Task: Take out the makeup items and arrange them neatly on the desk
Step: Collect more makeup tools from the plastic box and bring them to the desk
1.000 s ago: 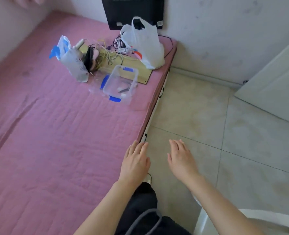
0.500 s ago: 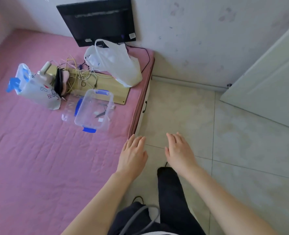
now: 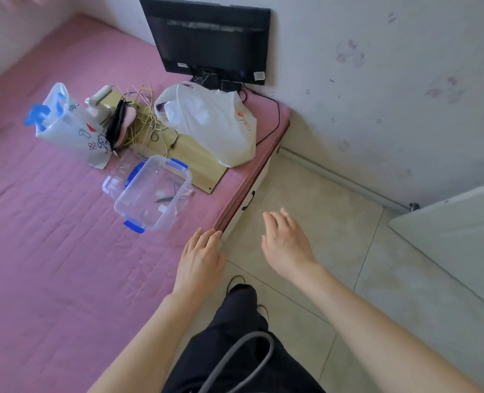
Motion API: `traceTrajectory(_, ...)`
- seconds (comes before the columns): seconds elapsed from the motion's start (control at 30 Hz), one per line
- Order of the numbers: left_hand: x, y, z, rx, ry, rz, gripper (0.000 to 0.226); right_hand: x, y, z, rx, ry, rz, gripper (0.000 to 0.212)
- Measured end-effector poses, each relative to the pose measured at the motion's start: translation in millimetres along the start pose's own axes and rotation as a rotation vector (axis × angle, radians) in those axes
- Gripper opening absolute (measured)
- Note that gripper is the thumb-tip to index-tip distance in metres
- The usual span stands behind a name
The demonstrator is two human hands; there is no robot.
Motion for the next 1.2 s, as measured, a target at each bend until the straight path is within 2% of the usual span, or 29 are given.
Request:
traceTrajectory(0.27,83,-16,-20,0.010,0.212,0.048,0.044,111,-13,3,-0.038,0.178,-0.057,0.052)
traceTrajectory(0.47,142,-7,-46,0.023,0.321,0.094,0.046,188,-18,-23,-0.029,0.337,-0.118,0.050)
traceTrajectory(0.63,171,-3,-70,0.029,0.432,0.130,0.044,246,-26,-54,-0.041,0.503,-0.146,0.050)
traceTrajectory(0.93,197,-23,-116,0.004,0.718,0.187,0.041,324,-64,-104,-0.054,0.727,-0.337,0.052)
traceTrajectory(1.03,203,-42,-133,-0.064,0.875,0.194,0.043,344,-87,-123,-0.020,0.752,-0.430,0.047)
traceTrajectory(1.1,204,-57,-145,-0.133,0.982,0.179,0.043,355,-105,-136,0.023,0.686,-0.515,0.040)
traceTrajectory(1.2,205,-80,-165,-0.155,1.066,0.157,0.041,366,-135,-156,0.073,0.668,-0.571,0.035)
Point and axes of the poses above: each hand's wrist, its own x-axis towards the middle knuckle, its own y-axis out of the back of the hand, z = x × y, the point moved 2 cm from there along x, towards the middle knuckle, and after that the axes turned 15 degrees about z, right-handed, at the moved point
